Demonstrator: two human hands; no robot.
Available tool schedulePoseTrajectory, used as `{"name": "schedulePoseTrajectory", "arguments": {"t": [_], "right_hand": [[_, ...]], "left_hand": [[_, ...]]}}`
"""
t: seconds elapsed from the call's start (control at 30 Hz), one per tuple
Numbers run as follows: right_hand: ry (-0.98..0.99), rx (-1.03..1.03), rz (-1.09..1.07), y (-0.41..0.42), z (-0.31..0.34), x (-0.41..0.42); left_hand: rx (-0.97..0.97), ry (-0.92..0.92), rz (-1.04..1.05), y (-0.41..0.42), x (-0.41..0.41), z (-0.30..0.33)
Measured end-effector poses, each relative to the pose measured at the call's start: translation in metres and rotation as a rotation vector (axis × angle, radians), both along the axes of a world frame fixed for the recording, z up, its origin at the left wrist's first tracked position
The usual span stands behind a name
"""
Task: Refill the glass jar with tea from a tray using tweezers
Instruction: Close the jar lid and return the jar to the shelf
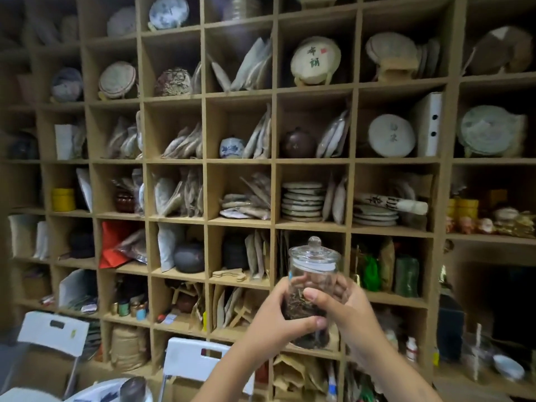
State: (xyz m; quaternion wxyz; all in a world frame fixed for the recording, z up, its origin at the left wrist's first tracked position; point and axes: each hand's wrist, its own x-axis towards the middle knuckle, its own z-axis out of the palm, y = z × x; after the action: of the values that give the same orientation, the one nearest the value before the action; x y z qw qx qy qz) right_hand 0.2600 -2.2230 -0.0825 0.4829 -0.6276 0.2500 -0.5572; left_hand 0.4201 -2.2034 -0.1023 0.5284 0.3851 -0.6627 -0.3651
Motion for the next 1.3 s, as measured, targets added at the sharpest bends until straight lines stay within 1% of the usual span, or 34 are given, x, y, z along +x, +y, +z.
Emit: {"name": "schedulePoseTrajectory", "arguments": {"t": [0.27, 0.43, 0.57, 0.67, 0.8, 0.93, 1.1, 1.3], "right_hand": [[0.006, -0.027, -0.098, -0.147, 0.018, 0.034], [0.029, -0.03, -0.193, -0.239, 0.051, 0.062], [0.057, -0.055, -0.227, -0.31, 0.076, 0.082], [0.079, -0.048, -0.243, -0.36, 0.091, 0.093], [0.097, -0.003, -0.242, -0.421, 0.102, 0.106], [0.112, 0.057, -0.234, -0.478, 0.099, 0.114], [0.154, 0.066, -0.238, -0.524, 0.085, 0.121], [0.119, 0.054, -0.203, -0.544, 0.073, 0.127]], "left_hand": [[-0.047, -0.033, 0.013, -0.153, 0.034, 0.019], [-0.092, -0.056, 0.01, -0.248, 0.06, 0.056], [-0.137, -0.088, 0.058, -0.322, 0.077, 0.081], [-0.125, -0.069, 0.069, -0.369, 0.082, 0.094], [-0.067, 0.041, 0.082, -0.424, 0.086, 0.098], [-0.065, 0.133, 0.22, -0.473, 0.085, 0.08], [-0.074, 0.086, 0.338, -0.511, 0.084, 0.057], [-0.119, -0.005, 0.437, -0.523, 0.079, 0.049]]}}
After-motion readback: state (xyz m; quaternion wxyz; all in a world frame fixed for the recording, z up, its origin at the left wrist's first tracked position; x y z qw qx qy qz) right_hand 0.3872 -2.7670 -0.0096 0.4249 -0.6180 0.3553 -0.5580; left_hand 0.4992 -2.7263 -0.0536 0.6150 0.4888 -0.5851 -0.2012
